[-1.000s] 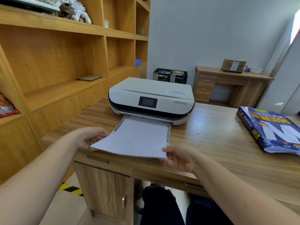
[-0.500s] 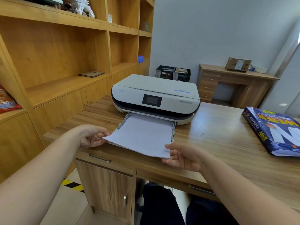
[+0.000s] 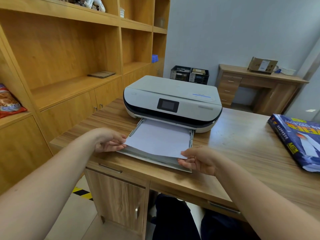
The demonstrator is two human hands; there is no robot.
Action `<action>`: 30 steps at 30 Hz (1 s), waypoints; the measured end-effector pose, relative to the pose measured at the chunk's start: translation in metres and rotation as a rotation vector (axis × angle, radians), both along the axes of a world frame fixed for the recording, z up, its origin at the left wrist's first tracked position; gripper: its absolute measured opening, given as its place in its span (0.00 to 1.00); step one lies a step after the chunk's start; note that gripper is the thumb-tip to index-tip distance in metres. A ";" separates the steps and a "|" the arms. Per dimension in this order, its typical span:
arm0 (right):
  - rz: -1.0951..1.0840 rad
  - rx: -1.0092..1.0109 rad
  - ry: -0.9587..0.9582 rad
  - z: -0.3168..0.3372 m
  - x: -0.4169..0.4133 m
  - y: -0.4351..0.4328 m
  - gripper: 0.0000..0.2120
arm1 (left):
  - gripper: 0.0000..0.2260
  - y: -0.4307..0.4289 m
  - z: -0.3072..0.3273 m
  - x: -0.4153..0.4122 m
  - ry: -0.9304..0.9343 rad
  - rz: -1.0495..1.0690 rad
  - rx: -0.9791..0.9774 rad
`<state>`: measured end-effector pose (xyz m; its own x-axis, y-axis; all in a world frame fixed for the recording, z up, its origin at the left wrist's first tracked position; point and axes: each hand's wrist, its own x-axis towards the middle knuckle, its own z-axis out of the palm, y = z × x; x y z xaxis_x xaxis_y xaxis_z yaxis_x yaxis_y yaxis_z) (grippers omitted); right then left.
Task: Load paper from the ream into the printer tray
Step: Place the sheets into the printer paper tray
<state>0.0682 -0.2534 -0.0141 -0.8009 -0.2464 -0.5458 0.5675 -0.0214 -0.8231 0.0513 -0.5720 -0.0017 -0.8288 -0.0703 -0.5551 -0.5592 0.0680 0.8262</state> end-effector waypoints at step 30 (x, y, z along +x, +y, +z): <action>0.077 0.362 0.251 0.016 -0.025 0.043 0.10 | 0.07 -0.004 0.011 -0.013 0.035 -0.082 -0.443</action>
